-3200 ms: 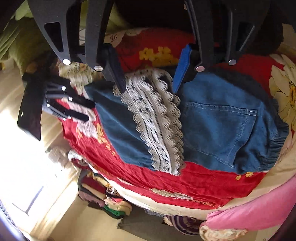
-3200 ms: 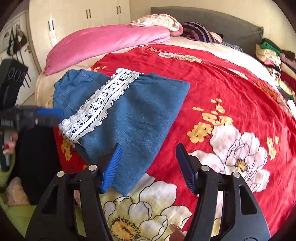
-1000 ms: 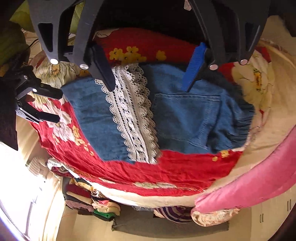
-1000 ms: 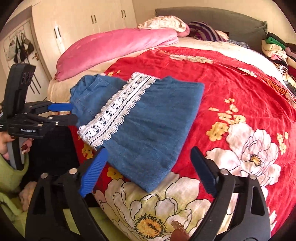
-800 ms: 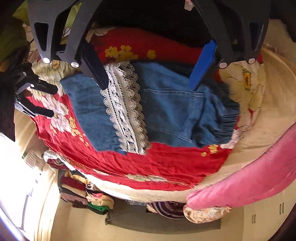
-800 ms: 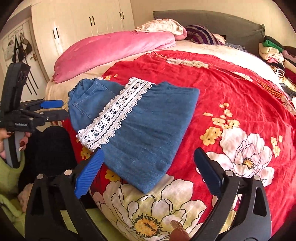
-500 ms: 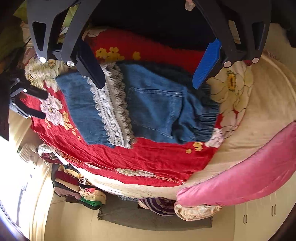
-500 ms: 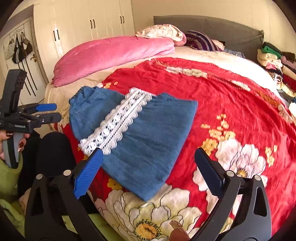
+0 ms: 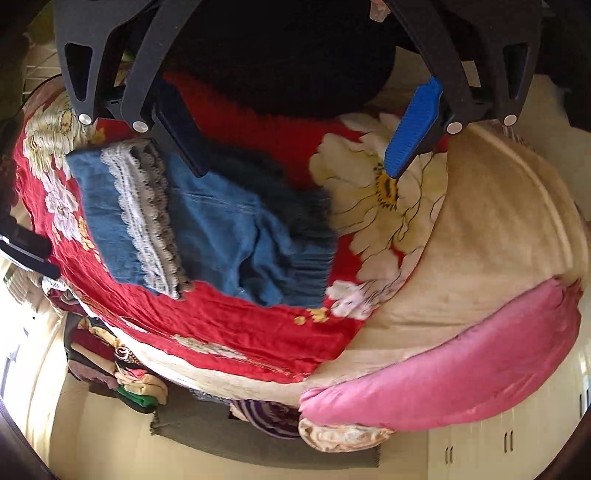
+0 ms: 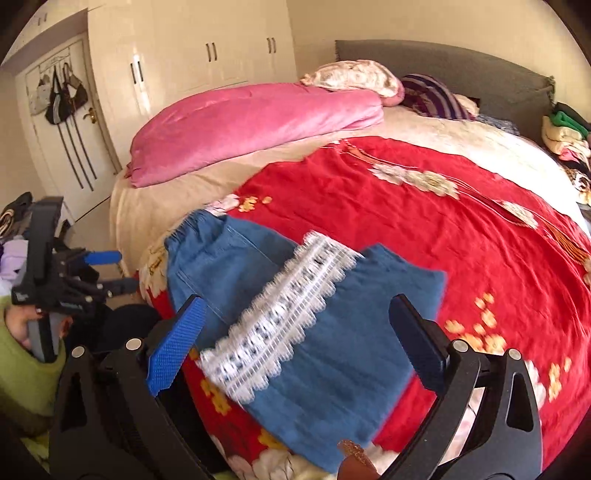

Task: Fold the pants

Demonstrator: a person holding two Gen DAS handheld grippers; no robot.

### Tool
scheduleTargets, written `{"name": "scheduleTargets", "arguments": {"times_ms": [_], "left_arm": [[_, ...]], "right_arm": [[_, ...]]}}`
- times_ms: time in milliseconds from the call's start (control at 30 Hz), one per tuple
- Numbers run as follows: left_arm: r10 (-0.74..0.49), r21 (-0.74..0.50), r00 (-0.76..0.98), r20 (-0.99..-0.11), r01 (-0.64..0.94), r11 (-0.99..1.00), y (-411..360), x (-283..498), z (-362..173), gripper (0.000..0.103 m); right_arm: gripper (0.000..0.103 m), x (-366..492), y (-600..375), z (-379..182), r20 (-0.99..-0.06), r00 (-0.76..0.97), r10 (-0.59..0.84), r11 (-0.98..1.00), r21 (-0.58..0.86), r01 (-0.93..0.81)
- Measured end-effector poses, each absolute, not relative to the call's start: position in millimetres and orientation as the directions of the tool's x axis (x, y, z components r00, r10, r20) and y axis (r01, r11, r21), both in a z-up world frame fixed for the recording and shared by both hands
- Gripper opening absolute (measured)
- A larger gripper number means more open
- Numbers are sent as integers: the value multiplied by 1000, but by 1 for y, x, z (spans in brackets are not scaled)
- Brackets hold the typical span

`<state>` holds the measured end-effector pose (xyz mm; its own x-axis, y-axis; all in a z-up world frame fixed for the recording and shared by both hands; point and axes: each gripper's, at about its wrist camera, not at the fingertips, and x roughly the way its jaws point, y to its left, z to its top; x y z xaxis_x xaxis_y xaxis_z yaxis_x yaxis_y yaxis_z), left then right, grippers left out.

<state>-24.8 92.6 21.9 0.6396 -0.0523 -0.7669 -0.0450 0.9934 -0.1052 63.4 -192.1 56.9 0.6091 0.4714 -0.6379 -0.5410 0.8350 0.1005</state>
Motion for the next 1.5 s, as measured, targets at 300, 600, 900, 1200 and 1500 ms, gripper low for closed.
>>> {"name": "scheduleTargets", "arguments": {"times_ms": [300, 600, 900, 1200, 1500], "left_arm": [[-163, -237, 626, -762, -36, 971, 106, -19, 5, 95], [-302, -374, 584, -754, -2, 928, 97, 2, -18, 80], [-344, -447, 587, -732, -33, 894, 98, 18, -37, 32], [-375, -474, 578, -725, -24, 880, 101, 25, -50, 32], [-407, -512, 580, -706, -19, 859, 108, 26, -54, 35]], "right_arm": [[94, 100, -138, 62, -654, 558, 511, 782, 84, -618], [94, 140, -81, 55, -696, 470, 543, 713, 86, -696], [94, 171, -20, 29, -779, 297, 553, 609, 134, -782], [93, 187, 25, -4, -845, 180, 503, 533, 140, -834], [48, 195, 32, -26, -847, 26, 531, 470, 269, -841]]}}
